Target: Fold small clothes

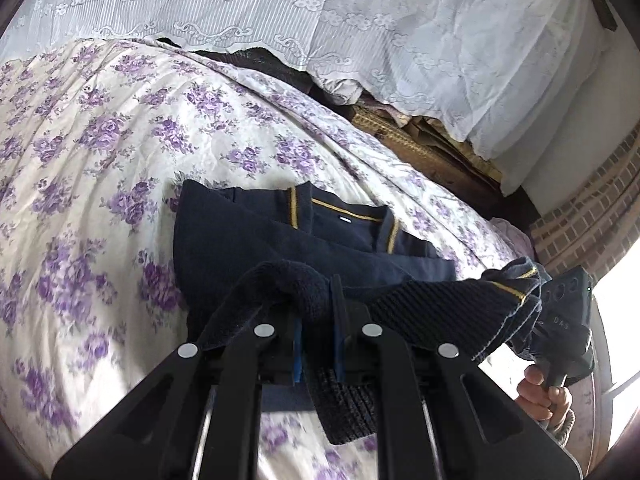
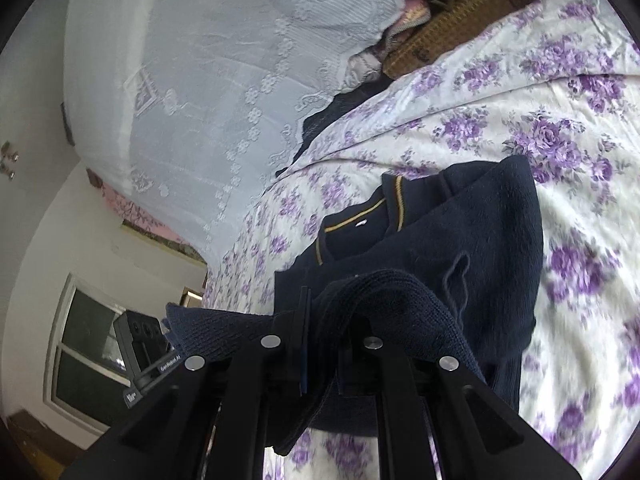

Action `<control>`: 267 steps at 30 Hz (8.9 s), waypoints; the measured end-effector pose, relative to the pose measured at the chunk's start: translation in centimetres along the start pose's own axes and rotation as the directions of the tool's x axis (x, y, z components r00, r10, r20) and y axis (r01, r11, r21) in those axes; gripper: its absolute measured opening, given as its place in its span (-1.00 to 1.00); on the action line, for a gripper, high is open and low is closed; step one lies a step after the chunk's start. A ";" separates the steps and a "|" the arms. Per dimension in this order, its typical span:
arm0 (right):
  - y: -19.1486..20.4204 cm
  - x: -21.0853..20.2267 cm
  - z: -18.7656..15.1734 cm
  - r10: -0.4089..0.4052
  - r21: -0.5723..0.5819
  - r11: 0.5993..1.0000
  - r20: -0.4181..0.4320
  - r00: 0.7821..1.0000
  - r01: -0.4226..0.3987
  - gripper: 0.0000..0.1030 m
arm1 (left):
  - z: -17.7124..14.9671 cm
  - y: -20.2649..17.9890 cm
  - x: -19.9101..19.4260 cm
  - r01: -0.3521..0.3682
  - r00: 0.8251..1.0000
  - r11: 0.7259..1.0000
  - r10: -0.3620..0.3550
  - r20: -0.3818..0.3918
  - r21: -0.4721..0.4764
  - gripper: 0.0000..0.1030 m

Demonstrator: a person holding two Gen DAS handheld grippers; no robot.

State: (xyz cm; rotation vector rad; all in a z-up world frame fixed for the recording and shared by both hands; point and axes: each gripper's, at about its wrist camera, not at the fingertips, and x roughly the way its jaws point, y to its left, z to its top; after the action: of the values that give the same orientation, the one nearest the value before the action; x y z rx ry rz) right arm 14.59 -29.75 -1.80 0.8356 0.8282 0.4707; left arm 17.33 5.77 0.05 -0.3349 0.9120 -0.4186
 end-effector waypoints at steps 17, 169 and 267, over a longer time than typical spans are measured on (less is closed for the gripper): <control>-7.2 3.2 2.8 0.034 0.176 0.984 0.032 0.999 -0.039 -0.11 | 1.8 4.7 5.0 0.032 0.997 0.994 -0.040 -0.073 -0.107 -0.41; 1.6 1.8 -11.2 -0.479 -0.339 0.789 0.184 0.859 0.512 0.54 | -10.6 -2.6 2.7 -0.547 0.837 0.795 0.528 0.144 0.262 0.92; -3.0 1.3 -8.5 -0.357 0.223 0.930 0.353 0.865 0.293 0.11 | -8.0 -0.1 3.5 -0.460 0.888 0.880 0.455 0.064 0.118 0.92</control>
State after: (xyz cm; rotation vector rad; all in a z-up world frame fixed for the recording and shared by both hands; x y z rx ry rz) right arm 8.74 -26.74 -8.14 0.8808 0.6233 -0.0696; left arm 12.71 3.16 -6.89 0.0014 0.8922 -0.0317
